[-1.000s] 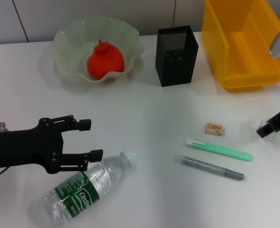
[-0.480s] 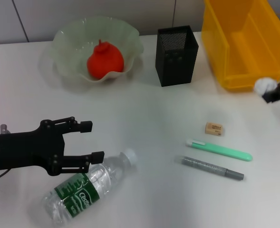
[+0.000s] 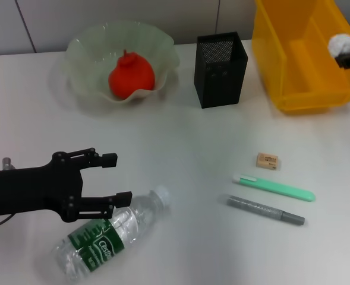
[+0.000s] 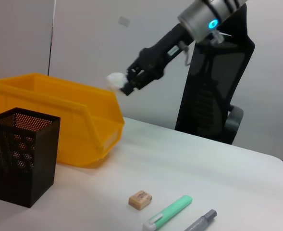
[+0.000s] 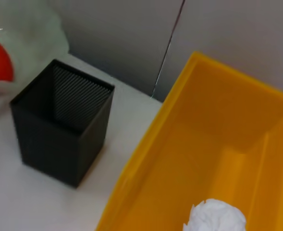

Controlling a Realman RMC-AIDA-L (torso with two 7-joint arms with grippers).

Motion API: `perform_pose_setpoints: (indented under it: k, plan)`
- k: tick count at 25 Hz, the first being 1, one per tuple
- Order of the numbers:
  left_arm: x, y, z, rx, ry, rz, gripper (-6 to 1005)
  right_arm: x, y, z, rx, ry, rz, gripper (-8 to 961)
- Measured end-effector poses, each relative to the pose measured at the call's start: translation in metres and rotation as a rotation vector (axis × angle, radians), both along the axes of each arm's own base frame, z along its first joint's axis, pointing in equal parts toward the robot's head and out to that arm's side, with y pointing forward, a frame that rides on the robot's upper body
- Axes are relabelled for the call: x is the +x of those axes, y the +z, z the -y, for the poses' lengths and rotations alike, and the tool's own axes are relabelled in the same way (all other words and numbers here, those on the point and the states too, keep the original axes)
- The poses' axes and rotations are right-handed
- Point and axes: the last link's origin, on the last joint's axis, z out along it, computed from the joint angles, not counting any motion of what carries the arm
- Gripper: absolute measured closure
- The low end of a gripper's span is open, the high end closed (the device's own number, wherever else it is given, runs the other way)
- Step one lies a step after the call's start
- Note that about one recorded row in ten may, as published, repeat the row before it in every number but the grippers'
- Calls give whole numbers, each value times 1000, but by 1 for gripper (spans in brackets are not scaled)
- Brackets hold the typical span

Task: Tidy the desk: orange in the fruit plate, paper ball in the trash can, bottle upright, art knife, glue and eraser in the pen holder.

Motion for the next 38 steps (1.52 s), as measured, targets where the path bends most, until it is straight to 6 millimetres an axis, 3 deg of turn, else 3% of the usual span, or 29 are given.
perform_pose_setpoints:
  k: [3,12,18,22,30,33,34,38]
  plan:
    - [0,0,0,-1,0,1,201,10,-16,-18,19,35,25,619]
    - [-1,-1,2,-6,2,5,206,25,-29,-38,76,84,58,605]
    - [-1,-1,3,-8,2,5,209,24,-29,-38,74,91,62,429]
    - [-1,-1,3,-8,2,6,212,25,-29,-36,67,85,61,255]
    - [-1,1,2,-10,5,3,216,7,-28,-10,-61,88,-25,121]
    - [-1,2,1,-8,5,0,218,-6,-23,17,-141,144,-140,110]
    - [-1,2,1,-8,5,0,219,-6,-23,17,-141,144,-140,111]
    - [-1,3,-1,1,8,-3,221,-8,-22,49,-259,232,-290,113]
